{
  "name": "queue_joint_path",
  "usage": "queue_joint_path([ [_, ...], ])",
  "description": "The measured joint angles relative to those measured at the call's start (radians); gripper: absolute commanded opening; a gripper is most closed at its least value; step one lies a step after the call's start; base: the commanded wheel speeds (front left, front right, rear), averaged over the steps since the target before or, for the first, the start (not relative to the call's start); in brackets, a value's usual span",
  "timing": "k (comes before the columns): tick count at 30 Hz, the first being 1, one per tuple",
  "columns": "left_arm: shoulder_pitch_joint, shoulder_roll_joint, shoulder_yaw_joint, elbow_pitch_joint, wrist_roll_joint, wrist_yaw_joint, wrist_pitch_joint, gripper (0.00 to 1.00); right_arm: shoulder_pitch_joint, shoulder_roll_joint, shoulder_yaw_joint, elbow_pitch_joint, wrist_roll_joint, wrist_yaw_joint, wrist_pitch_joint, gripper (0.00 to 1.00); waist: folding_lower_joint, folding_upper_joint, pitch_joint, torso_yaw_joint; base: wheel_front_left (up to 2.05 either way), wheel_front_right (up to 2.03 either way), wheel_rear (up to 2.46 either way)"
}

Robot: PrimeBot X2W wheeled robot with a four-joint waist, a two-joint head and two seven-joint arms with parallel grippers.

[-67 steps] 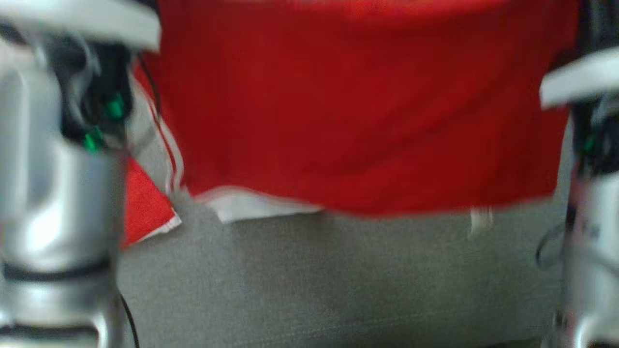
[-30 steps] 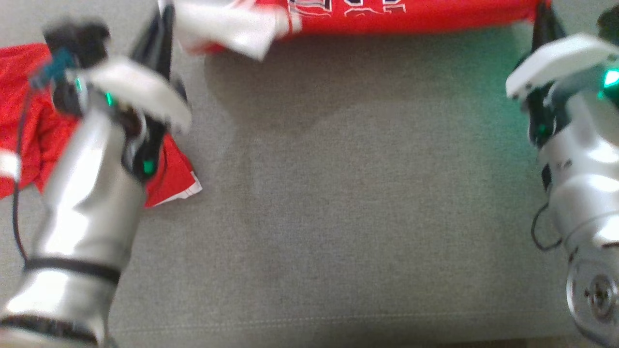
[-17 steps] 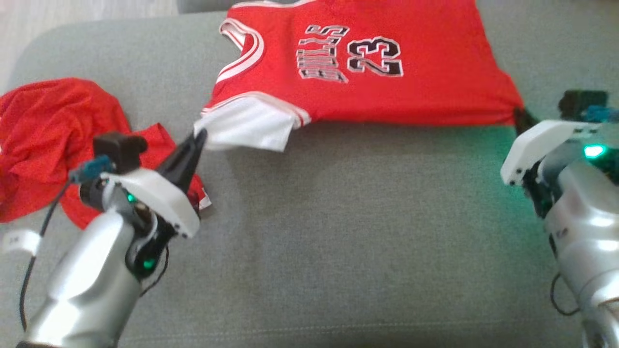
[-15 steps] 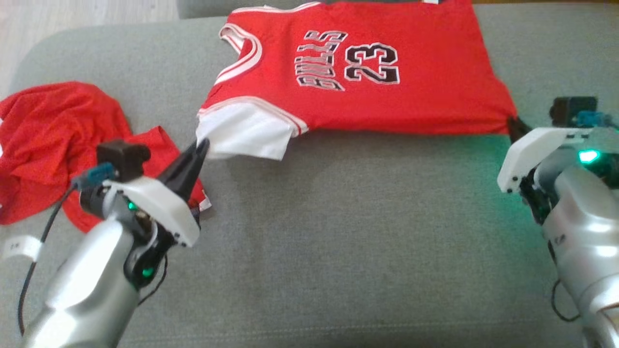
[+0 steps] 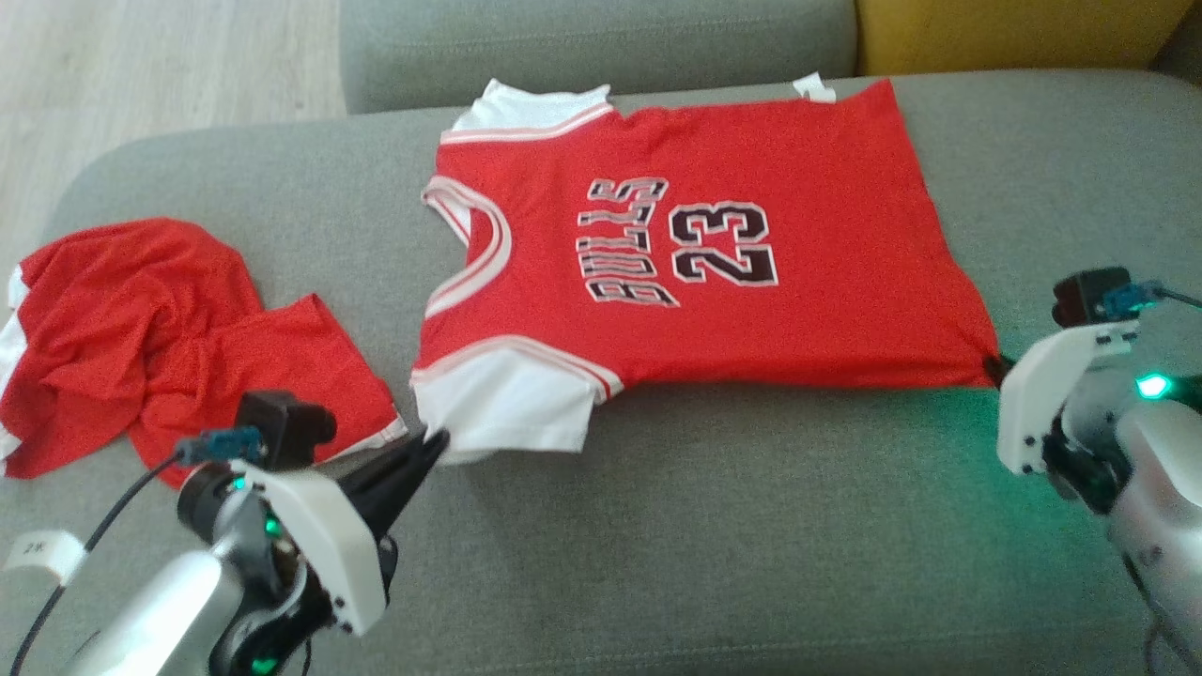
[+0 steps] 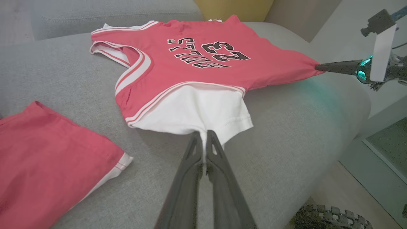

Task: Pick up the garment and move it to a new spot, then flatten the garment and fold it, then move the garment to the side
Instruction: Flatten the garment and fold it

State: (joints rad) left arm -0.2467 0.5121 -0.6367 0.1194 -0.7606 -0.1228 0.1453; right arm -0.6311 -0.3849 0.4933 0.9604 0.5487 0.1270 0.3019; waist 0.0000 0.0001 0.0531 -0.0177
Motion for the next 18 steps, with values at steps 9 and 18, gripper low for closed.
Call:
queue_joint_path([
  [9,0.104,0.082,-0.007,-0.166,-0.071,0.025,0.113,0.0,0.137,-0.151,0.112,-0.223,0.189,0.0,0.202,0.0,0.0,0.0,-0.049,0.006,0.0,0.0,0.0],
  [18,0.109,0.114,0.001,-0.229,-0.085,0.053,0.141,0.0,0.192,-0.191,0.07,-0.332,0.258,0.0,0.272,0.0,0.0,0.0,-0.028,0.007,0.0,0.0,0.0],
])
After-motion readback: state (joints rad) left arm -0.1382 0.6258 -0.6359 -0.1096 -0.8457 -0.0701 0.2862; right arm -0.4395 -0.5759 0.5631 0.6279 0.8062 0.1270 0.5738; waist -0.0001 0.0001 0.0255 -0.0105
